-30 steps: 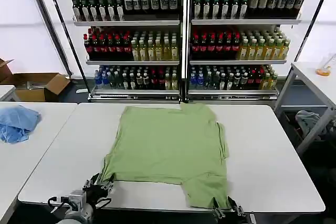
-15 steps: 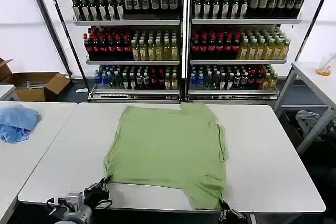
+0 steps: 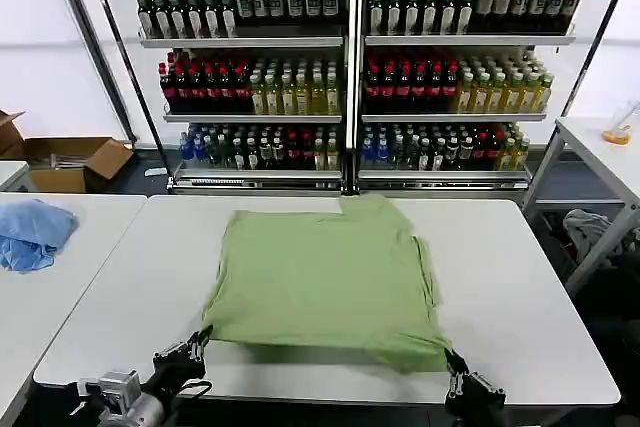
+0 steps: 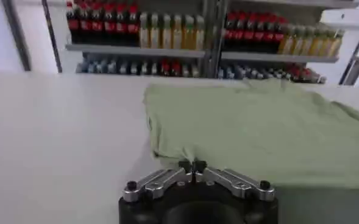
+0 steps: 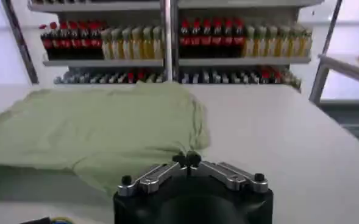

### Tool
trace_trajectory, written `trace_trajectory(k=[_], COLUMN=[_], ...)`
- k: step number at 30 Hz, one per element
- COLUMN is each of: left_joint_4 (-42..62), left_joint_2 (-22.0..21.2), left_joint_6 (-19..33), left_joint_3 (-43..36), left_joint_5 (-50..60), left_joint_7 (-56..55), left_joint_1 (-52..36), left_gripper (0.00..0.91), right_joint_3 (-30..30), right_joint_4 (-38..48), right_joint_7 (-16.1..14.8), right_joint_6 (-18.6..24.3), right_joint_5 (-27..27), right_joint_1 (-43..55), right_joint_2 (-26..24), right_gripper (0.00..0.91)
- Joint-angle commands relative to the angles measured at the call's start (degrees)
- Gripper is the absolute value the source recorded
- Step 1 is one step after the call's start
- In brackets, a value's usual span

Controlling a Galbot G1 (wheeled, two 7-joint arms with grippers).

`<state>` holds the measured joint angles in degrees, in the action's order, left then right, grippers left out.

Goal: Fold and organize the clothes.

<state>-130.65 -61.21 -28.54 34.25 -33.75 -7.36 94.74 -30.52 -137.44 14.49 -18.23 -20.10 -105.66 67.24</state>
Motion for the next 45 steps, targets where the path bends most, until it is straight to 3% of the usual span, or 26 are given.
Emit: trace_trajectory(k=[1, 7, 16, 27, 41, 42, 43, 44, 45], left_joint_4=[5.96, 14.55, 22.92, 29.06, 31.87, 31.88, 31.90, 31.88, 31.78], left_joint_2=[3.93, 4.82, 3.49, 1.65, 0.55, 0.49, 0.39, 0.28, 0.19], left_joint_6=[1.87, 1.99, 2.76, 4.00, 4.37, 4.35, 4.33, 4.35, 4.38], left_joint_3=[-1.72, -5.52, -11.10, -15.03, -17.12, -17.14, -17.13, -17.11, -17.08], left_joint_5=[-0.25, 0.34, 3.59, 6.49, 7.75, 7.73, 7.70, 7.67, 7.62], left_joint_7=[0.23, 0.14, -0.39, -0.73, -1.05, -1.05, -1.05, -1.05, -1.05], left_joint_1=[-7.58, -15.89, -23.23, -28.41, -31.26, -31.29, -31.36, -31.40, -31.43], left_gripper=[0.030, 0.030, 0.030, 0.030, 0.030, 0.060, 0.423, 0.907, 0.907], right_joint_3=[0.30, 6.66, 12.84, 15.48, 17.29, 17.54, 17.66, 17.66, 17.65], right_joint_4=[9.34, 16.76, 24.51, 31.64, 35.69, 36.11, 36.31, 36.32, 36.26], right_joint_7=[0.44, 0.60, 0.42, 0.45, -0.45, -0.54, -0.52, -0.51, -0.42], right_joint_6=[2.24, 1.13, 0.55, 0.01, -0.08, -0.19, -0.75, -0.99, -1.60], right_joint_5=[-4.07, -3.71, -0.39, 4.34, 5.67, 5.95, 6.10, 6.12, 6.13], right_joint_1=[17.24, 27.01, 34.44, 38.30, 42.57, 42.56, 42.50, 42.47, 42.38], right_joint_2=[-5.55, -7.28, -5.62, -3.15, -3.19, -3.16, -2.97, -2.88, -2.56], right_gripper=[0.000, 0.000, 0.000, 0.000, 0.000, 0.000, 0.000, 0.000, 0.453])
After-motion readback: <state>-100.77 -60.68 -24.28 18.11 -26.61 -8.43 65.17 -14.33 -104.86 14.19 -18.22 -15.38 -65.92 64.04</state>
